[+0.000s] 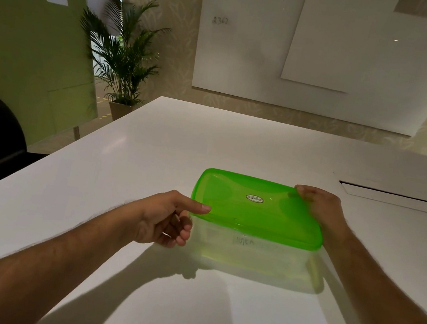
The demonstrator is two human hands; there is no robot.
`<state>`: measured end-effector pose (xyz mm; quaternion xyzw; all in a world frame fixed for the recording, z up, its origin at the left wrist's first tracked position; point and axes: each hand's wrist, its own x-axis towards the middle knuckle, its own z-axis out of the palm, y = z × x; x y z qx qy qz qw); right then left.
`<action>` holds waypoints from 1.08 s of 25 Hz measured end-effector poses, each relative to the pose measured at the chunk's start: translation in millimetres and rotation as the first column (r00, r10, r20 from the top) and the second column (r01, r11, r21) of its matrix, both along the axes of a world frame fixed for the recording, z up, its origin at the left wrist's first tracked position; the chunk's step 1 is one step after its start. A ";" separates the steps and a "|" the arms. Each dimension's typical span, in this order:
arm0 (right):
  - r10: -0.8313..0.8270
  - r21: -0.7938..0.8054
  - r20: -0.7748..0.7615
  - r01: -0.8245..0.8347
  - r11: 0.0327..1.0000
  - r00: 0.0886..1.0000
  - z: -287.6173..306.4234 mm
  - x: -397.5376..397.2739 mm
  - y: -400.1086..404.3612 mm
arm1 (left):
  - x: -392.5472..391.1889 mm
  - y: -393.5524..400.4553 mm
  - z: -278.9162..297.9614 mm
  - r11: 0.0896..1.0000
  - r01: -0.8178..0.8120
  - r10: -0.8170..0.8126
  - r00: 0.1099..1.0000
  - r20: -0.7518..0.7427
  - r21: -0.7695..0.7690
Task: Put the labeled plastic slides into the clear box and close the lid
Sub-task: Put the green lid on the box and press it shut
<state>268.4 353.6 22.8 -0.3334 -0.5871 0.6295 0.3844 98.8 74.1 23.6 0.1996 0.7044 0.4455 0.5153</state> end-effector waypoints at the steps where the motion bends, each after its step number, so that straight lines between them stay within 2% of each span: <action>1: -0.002 0.000 0.003 0.002 1.000 1.000 -0.8 -0.4 0.7 | 1.7 0.1 -1.7 0.999 -0.031 0.031 0.999 0.019 0.016; 9: -0.008 0.003 0.003 0.008 1.000 1.000 -2.8 -2.0 3.8 | 10.7 3.4 -8.0 0.980 -0.162 0.150 0.983 0.106 0.115; 15: -0.007 0.012 -0.006 0.007 1.000 1.000 -2.6 -1.8 3.6 | 14.3 1.0 -7.7 0.973 -0.172 0.159 0.983 0.087 0.156; 17: -0.007 0.018 -0.004 0.007 1.000 1.000 -2.4 -1.8 4.0 | 15.4 -4.6 -10.6 0.972 -0.132 0.129 0.991 0.031 0.192; 19: 0.003 0.013 -0.007 -0.003 1.000 1.000 -2.3 -2.1 4.1 | 15.4 -8.4 -17.5 0.961 -0.072 0.123 0.976 -0.179 0.268; 20: 0.005 0.014 -0.007 -0.005 1.000 1.000 -2.4 -2.3 4.2 | 14.1 -8.8 -22.5 0.942 -0.048 0.171 0.920 -0.352 0.332; 21: 0.003 0.018 -0.003 -0.003 1.000 1.000 -2.5 -2.5 4.4 | 11.5 -8.8 -26.8 0.909 -0.025 0.262 0.809 -0.526 0.415; 23: -0.005 0.028 0.009 0.004 1.000 1.000 -2.9 -2.1 4.6 | 3.0 -10.8 -33.3 0.789 0.146 0.441 0.540 -0.716 0.596; 24: -0.005 0.029 0.010 0.004 1.000 1.000 -2.9 -2.3 4.4 | -3.5 -11.7 -36.1 0.728 0.305 0.474 0.424 -0.772 0.614; 25: -0.005 0.030 0.009 0.005 1.000 1.000 -2.9 -2.2 4.8 | -9.6 -11.2 -39.7 0.687 0.458 0.484 0.291 -0.825 0.564; 26: -0.007 0.031 0.010 0.006 0.999 1.000 -2.7 -2.2 4.9 | -13.4 -9.1 -43.7 0.657 0.566 0.499 0.169 -0.850 0.498; 27: -0.009 0.033 0.012 0.009 0.999 1.000 -2.8 -2.2 5.0 | -14.1 -6.0 -47.2 0.631 0.631 0.518 0.090 -0.850 0.451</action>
